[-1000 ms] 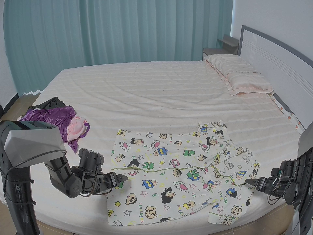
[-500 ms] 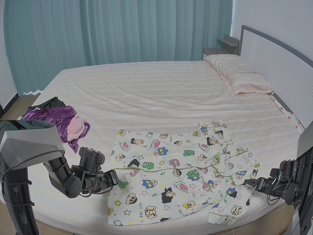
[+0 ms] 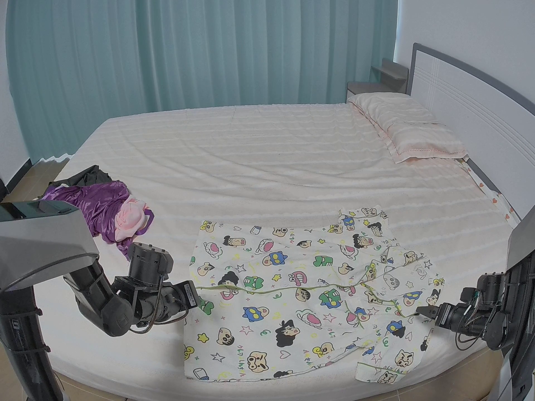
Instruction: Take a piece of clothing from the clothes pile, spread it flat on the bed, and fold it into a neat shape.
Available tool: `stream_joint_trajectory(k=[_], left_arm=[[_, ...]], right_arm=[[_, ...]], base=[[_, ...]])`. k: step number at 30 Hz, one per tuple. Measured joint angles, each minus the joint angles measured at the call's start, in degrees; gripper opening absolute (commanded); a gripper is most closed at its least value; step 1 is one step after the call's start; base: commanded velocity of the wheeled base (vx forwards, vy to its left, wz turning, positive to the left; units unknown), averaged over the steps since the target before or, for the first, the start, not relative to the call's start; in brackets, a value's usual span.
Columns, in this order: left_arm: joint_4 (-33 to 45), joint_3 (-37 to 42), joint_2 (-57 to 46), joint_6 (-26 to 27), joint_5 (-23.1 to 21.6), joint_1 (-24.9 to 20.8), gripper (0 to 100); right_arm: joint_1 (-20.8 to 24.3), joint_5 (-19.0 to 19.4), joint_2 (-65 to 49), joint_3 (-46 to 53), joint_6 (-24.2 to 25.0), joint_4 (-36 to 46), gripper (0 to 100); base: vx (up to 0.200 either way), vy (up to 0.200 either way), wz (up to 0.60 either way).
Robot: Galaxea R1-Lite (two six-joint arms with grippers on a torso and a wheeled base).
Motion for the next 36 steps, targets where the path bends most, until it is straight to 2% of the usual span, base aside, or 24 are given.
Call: stream_joint_trajectory(k=[8,10,11,23,31,36], left_arm=[[-9.23,1.72,1.93,2.10,0.13,1.68,0],[-9.50,2.24,2.41,3.11,0.16,2.01,0],[-9.61,2.52,2.72,3.66,0.21,2.23,100],[-9.98,3.15,5.56,3.22,0.11,5.95,100],[-9.91,7.49,2.45,-4.19,-2.02,8.20,100],[-9.94,12.93,-0.83,-9.09,-3.96,7.16,100]], right_arm=[[0.00,-0.04,-0.07,0.00,0.06,0.00,100],[0.00,-0.09,-0.10,0.00,0.04,0.00,100],[0.00,-0.09,-0.11,0.00,0.04,0.00,100],[-0.15,-0.28,-0.32,0.00,0.06,0.00,100],[-0.54,-0.52,-0.60,0.00,0.06,0.00,100],[-0.76,-0.55,-0.60,0.00,0.06,0.07,100]], base=[[0.000,0.000,0.00],[0.000,0.000,0.00],[0.000,0.000,0.00],[0.000,0.000,0.00],[0.000,0.000,0.00],[-0.200,0.000,0.00]])
